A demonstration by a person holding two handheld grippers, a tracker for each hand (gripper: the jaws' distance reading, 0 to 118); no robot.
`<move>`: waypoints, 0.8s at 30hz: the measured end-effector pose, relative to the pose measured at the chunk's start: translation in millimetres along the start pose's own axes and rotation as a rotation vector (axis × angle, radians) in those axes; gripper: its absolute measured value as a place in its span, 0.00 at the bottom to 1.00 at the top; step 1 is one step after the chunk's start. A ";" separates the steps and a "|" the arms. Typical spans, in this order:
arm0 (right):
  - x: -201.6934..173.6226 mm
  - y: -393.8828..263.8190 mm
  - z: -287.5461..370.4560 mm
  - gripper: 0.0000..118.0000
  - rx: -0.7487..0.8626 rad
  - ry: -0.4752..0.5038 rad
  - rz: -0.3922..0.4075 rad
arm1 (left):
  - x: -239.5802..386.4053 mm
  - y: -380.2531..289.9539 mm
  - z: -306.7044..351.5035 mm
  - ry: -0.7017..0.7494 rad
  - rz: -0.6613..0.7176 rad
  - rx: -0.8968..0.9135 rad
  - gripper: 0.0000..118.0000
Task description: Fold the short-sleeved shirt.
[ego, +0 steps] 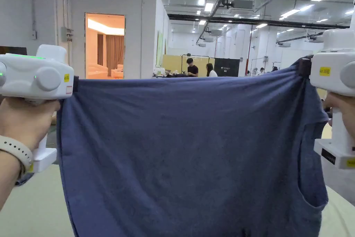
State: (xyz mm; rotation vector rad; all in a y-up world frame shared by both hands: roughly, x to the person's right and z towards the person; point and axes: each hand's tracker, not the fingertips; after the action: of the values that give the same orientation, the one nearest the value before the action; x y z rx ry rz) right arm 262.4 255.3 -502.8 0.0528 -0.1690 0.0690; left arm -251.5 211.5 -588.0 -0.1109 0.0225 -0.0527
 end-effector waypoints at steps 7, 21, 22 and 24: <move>-1.6 -54.4 -27.0 0.01 -0.049 -0.032 -0.009 | 17.8 -47.1 -27.4 0.016 -0.047 -0.063 0.00; 11.1 -171.4 5.8 0.01 -0.159 -0.084 0.027 | 41.7 -165.9 -3.2 -0.010 -0.026 -0.187 0.00; 13.0 -177.8 18.1 0.01 -0.162 -0.084 0.034 | 41.8 -173.9 8.3 -0.012 -0.026 -0.188 0.00; 18.4 -190.6 45.0 0.01 -0.184 -0.076 0.028 | 40.2 -189.9 34.7 -0.037 -0.018 -0.201 0.00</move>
State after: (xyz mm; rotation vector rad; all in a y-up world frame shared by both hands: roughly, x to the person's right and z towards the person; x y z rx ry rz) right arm 286.9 64.0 -464.3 -0.1311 -0.2514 0.0792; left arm -220.2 24.7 -533.2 -0.3126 -0.0106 -0.0658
